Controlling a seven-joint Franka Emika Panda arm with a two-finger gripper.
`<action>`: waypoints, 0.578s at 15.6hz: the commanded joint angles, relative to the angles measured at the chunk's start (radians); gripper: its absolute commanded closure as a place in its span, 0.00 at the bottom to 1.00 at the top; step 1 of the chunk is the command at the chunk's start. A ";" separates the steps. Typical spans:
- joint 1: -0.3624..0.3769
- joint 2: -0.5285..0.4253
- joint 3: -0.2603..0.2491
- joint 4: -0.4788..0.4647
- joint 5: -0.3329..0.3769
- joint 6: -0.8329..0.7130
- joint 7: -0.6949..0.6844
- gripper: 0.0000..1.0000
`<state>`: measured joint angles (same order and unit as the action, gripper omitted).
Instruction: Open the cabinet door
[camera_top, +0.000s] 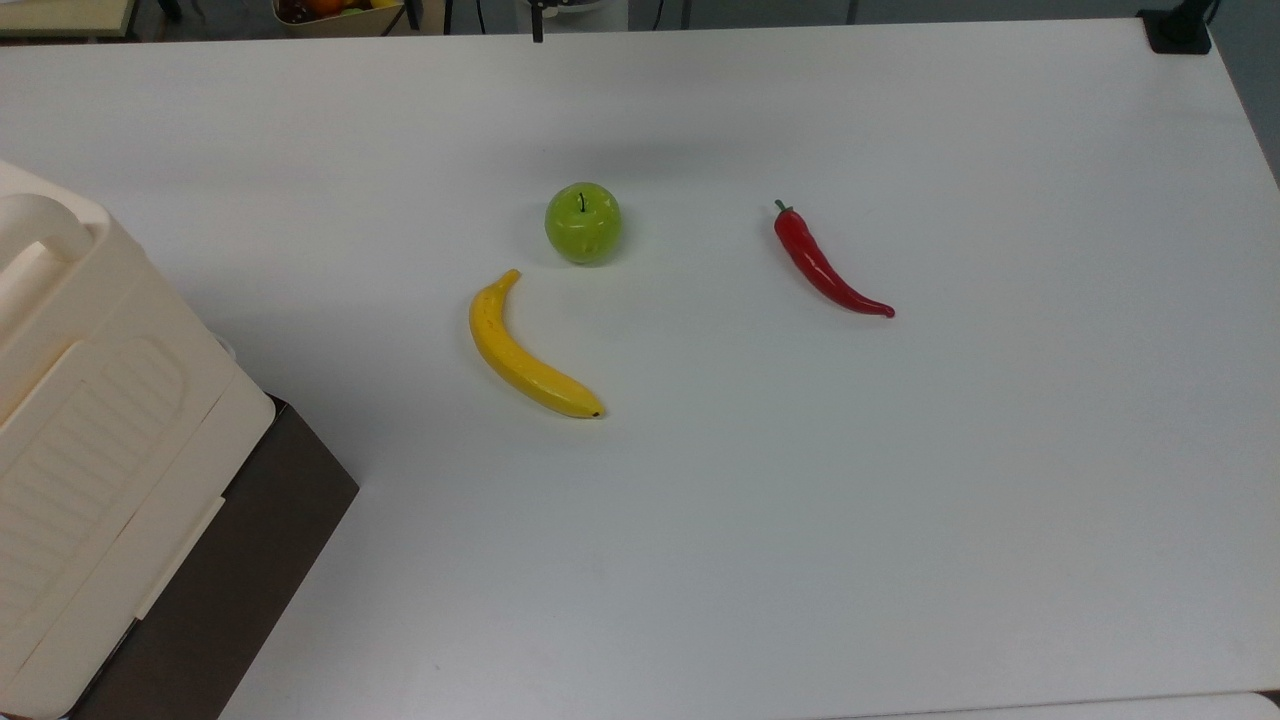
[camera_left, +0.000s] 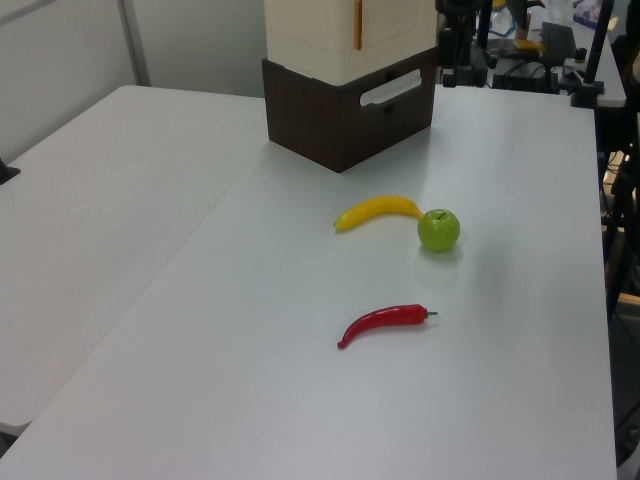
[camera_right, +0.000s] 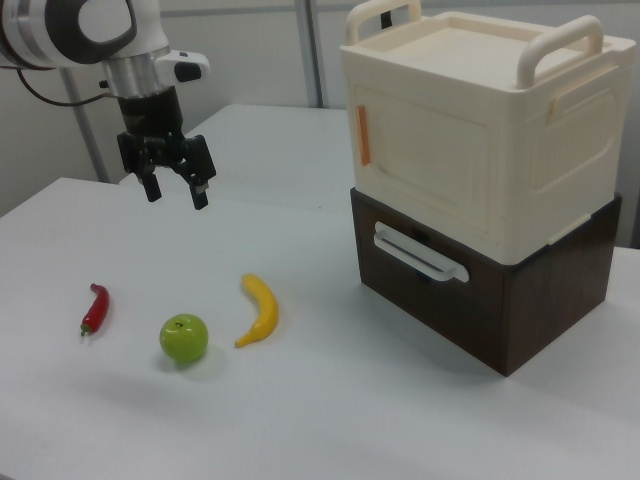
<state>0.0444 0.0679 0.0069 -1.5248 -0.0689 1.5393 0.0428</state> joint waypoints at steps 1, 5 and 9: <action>0.017 -0.016 -0.019 -0.026 -0.020 0.025 -0.003 0.00; 0.017 -0.013 -0.019 -0.025 -0.019 0.025 -0.003 0.00; 0.014 0.024 -0.021 0.011 -0.020 0.070 0.012 0.00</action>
<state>0.0443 0.0715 0.0011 -1.5247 -0.0691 1.5540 0.0428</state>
